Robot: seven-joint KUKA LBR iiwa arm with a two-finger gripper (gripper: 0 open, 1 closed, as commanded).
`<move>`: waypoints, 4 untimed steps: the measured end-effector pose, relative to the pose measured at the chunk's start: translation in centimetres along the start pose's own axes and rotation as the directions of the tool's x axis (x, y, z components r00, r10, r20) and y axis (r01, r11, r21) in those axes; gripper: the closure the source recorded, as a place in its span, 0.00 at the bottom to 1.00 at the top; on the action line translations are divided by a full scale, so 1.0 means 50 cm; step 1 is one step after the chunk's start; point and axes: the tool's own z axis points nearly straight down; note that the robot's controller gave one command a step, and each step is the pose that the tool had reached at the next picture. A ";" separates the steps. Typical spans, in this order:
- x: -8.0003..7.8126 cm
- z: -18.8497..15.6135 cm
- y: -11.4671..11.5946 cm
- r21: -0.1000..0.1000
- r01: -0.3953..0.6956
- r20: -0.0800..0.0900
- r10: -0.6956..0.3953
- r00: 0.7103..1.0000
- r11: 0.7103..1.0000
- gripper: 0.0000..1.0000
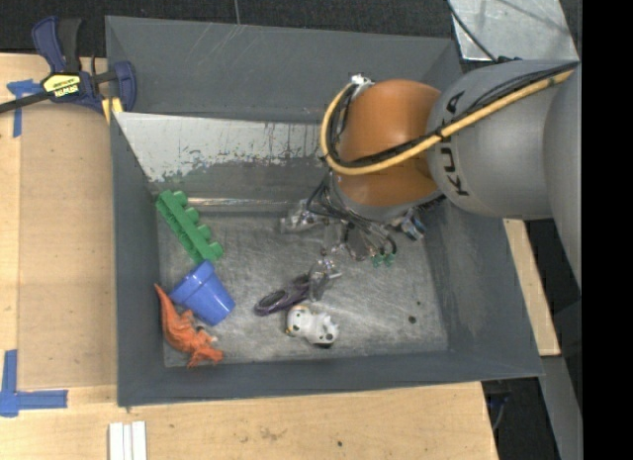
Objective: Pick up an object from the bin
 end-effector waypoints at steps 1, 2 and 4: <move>0.007 -0.005 0.012 0.002 0.060 0.005 -0.060 0.998 0.998 0.00; 0.016 0.086 0.038 0.004 0.325 0.008 -0.325 0.946 0.946 0.00; 0.000 0.074 0.047 0.009 0.359 0.028 -0.359 0.933 0.933 1.00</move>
Offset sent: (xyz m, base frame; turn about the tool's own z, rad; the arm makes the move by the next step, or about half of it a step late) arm -0.0147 0.0167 -0.0446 -0.3310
